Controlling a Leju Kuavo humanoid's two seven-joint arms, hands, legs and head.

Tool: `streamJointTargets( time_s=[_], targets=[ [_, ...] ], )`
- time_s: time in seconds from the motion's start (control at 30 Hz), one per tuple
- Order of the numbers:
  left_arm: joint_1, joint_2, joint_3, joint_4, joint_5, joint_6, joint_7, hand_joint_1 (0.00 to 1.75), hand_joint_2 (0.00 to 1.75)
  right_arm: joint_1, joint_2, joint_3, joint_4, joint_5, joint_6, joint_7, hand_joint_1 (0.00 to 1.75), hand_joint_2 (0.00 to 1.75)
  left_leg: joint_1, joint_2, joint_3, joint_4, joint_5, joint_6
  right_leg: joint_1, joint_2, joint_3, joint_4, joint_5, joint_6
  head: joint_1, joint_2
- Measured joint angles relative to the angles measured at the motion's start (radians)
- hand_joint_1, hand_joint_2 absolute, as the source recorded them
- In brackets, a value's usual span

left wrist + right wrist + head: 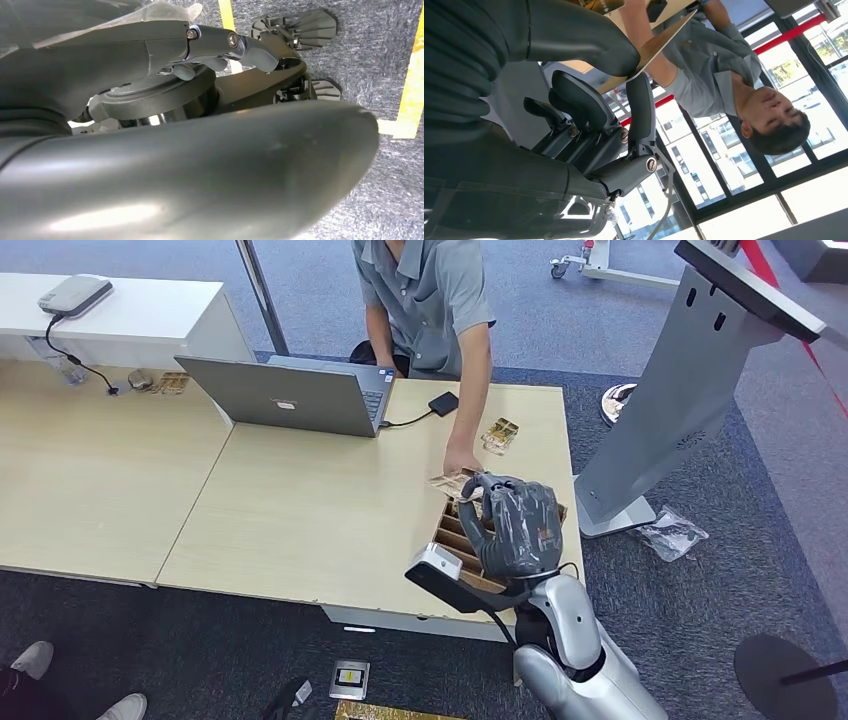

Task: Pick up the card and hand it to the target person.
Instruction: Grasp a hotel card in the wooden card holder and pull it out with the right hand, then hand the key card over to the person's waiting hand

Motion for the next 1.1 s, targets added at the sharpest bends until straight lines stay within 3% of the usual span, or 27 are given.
streamJointTargets(
  time_s=[0.63, 0.97, 1.03, 1.1],
  targets=[
    [-0.001, 0.004, -0.002, 0.006, -0.02, -0.049, 0.0, 0.0, 0.0, -0.02, 0.003, -0.013, 0.091, 0.081, 0.088, 0.19, 1.75, 1.75, 0.0, 0.0, 0.0, 0.0, 0.0, 0.0, 0.0, 0.0, 0.0, 0.0, 0.0, 0.0, 0.0, 0.0],
    [-0.002, 0.008, -0.004, 0.012, -0.032, -0.073, 0.0, 0.0, 0.0, -0.01, 0.003, -0.047, 0.103, 0.12, 0.088, 0.221, 1.75, 1.75, 0.0, 0.0, 0.0, 0.0, 0.0, 0.0, 0.0, 0.0, 0.0, 0.0, 0.0, 0.0, 0.0, 0.0],
    [-0.002, 0.009, -0.004, 0.013, -0.034, -0.075, 0.0, 0.0, 0.0, -0.006, 0.003, -0.055, 0.103, 0.127, 0.088, 0.222, 1.51, 1.75, 0.0, 0.0, 0.0, 0.0, 0.0, 0.0, 0.0, 0.0, 0.0, 0.0, 0.0, 0.0, 0.0, 0.0],
    [-0.002, 0.009, -0.005, 0.013, -0.035, -0.076, 0.0, 0.0, 0.0, -0.004, 0.003, -0.061, 0.103, 0.134, 0.088, 0.223, 0.63, 1.75, 0.0, 0.0, 0.0, 0.0, 0.0, 0.0, 0.0, 0.0, 0.0, 0.0, 0.0, 0.0, 0.0, 0.0]
  ],
)
